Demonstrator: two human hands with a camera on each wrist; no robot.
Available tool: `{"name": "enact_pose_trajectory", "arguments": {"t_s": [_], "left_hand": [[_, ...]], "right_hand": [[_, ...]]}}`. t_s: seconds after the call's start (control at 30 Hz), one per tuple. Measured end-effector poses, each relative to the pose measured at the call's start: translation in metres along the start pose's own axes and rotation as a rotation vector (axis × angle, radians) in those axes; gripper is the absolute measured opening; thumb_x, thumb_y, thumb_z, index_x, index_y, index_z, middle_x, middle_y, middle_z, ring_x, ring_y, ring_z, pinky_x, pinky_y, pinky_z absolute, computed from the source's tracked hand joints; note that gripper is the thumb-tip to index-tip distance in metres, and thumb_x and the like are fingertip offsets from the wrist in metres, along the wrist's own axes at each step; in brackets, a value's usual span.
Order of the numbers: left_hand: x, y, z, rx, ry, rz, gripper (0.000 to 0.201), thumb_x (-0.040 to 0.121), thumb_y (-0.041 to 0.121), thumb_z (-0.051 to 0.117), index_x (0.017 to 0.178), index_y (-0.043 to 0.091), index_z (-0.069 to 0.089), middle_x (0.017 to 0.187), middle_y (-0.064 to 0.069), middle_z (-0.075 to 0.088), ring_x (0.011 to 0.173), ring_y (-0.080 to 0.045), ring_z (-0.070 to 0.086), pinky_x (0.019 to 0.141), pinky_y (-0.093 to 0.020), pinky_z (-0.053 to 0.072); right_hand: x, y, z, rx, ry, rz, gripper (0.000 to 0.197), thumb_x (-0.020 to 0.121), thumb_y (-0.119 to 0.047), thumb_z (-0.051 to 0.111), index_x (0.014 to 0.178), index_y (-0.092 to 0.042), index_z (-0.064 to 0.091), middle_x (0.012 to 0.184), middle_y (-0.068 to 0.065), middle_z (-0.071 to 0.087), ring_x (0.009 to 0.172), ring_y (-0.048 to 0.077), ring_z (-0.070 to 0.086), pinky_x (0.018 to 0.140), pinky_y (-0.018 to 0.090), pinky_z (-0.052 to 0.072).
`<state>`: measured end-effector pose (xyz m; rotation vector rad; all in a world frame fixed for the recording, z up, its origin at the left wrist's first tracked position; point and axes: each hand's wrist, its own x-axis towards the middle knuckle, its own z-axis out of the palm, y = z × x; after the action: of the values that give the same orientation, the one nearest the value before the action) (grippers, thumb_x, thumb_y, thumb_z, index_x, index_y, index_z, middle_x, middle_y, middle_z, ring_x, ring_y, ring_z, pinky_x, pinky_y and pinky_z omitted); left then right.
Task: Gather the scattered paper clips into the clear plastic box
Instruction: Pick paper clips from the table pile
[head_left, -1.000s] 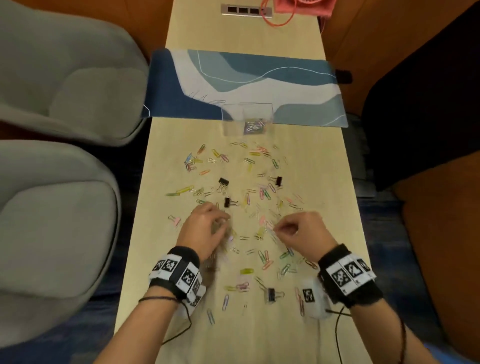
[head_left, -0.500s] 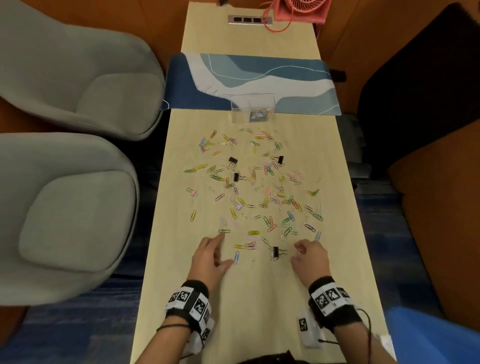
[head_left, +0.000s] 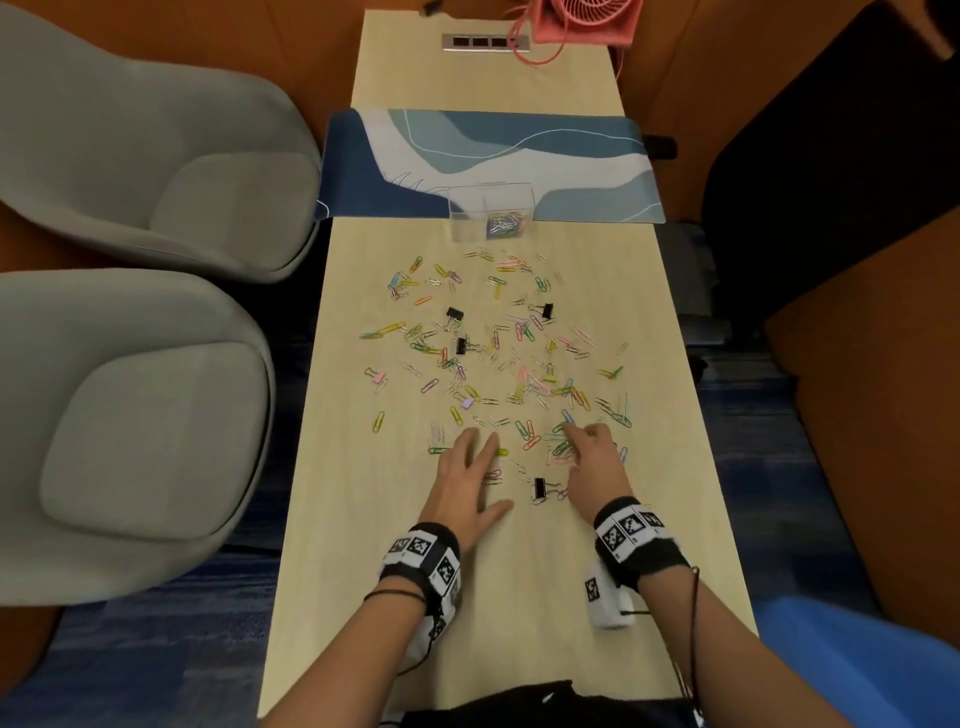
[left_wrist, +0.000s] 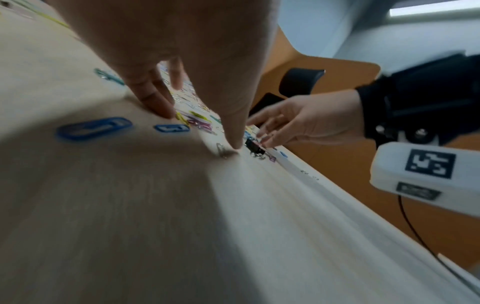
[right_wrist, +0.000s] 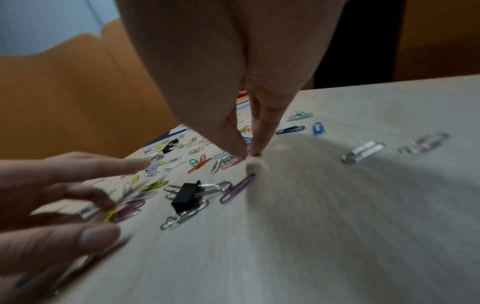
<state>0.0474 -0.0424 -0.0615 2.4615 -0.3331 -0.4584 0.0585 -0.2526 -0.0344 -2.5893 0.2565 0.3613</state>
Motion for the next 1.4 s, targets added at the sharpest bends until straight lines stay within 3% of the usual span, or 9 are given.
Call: {"name": "enact_pose_trajectory", "arguments": {"t_s": [0.13,0.27,0.43,0.57,0.73,0.9,1.03,1.27,1.4], "left_hand": [[0.010,-0.003,-0.002,0.132,0.014,0.115,0.045,0.091,0.025,0.062,0.136,0.021,0.054,0.150,-0.005,0.037,0.129,-0.026,0.036,0.107,-0.039,0.041],[0.011,-0.013,0.000,0.106,0.111,0.161,0.021,0.085,0.013,0.071,0.105,0.015,0.074,0.123,-0.009,0.062,0.110,-0.029,0.055,0.087,-0.039,0.054],[0.026,-0.006,-0.009,0.137,0.088,0.151,0.017,0.092,0.017,0.062,0.101,0.007,0.074,0.099,-0.009,0.064,0.089,-0.028,0.058,0.077,-0.036,0.051],[0.040,-0.005,-0.013,0.155,0.080,0.123,0.013,0.084,0.004,0.066,0.093,0.007,0.074,0.087,-0.010,0.066,0.080,-0.030,0.061,0.066,-0.039,0.054],[0.053,-0.007,-0.022,0.074,0.053,0.059,0.017,0.091,0.010,0.057,0.098,0.011,0.073,0.094,-0.008,0.069,0.089,-0.026,0.062,0.080,-0.035,0.050],[0.058,-0.008,-0.038,-0.193,0.081,-0.094,0.011,0.089,0.020,0.068,0.095,0.017,0.077,0.088,0.001,0.073,0.082,-0.013,0.065,0.081,-0.024,0.052],[0.079,-0.005,-0.060,-0.437,0.111,-0.178,0.012,0.082,0.018,0.076,0.095,0.019,0.077,0.082,0.005,0.072,0.077,-0.009,0.066,0.073,-0.013,0.051],[0.150,0.007,-0.119,-0.633,0.219,-0.138,0.010,0.081,0.015,0.077,0.091,0.018,0.076,0.077,0.004,0.073,0.067,-0.006,0.064,0.070,-0.020,0.056],[0.193,0.006,-0.139,-0.691,0.340,-0.146,0.011,0.080,0.016,0.079,0.091,0.015,0.077,0.082,0.000,0.075,0.073,-0.010,0.068,0.075,-0.027,0.058]], "right_hand": [[0.004,-0.005,-0.007,-0.276,-0.200,-0.173,0.086,0.075,0.016,0.048,0.148,-0.025,0.029,0.156,0.004,0.015,0.136,0.028,0.025,0.096,0.035,0.048],[-0.001,0.002,-0.003,-0.408,-0.222,-0.277,0.077,0.080,0.012,0.049,0.147,-0.020,0.030,0.154,0.007,0.022,0.137,0.028,0.024,0.101,0.035,0.046],[0.005,0.001,0.006,-0.459,-0.169,-0.355,0.055,0.078,0.016,0.053,0.127,-0.008,0.055,0.126,0.012,0.052,0.109,0.028,0.052,0.084,0.034,0.052],[0.018,-0.017,-0.001,-0.532,-0.204,-0.352,0.030,0.080,0.012,0.053,0.103,-0.006,0.061,0.099,0.009,0.056,0.086,0.027,0.058,0.070,0.033,0.048],[0.034,-0.031,-0.011,-0.553,-0.256,-0.311,0.018,0.089,0.001,0.046,0.097,-0.005,0.061,0.094,0.010,0.060,0.084,0.028,0.060,0.069,0.033,0.046],[0.052,-0.026,-0.020,-0.332,-0.235,-0.159,0.021,0.084,-0.011,0.058,0.098,-0.013,0.074,0.090,0.006,0.071,0.082,0.022,0.064,0.078,0.032,0.056],[0.070,-0.018,-0.033,-0.080,-0.275,-0.004,0.018,0.073,-0.015,0.074,0.091,-0.013,0.077,0.080,-0.001,0.072,0.070,0.009,0.061,0.071,0.016,0.051],[0.107,-0.013,-0.060,0.243,-0.414,0.099,0.017,0.062,-0.008,0.082,0.077,-0.013,0.076,0.071,0.006,0.073,0.065,0.018,0.069,0.069,0.034,0.061],[0.136,-0.031,-0.103,0.752,-0.317,0.156,0.024,0.072,-0.003,0.080,0.093,0.003,0.071,0.085,0.018,0.073,0.068,0.021,0.069,0.066,0.025,0.058]]}}
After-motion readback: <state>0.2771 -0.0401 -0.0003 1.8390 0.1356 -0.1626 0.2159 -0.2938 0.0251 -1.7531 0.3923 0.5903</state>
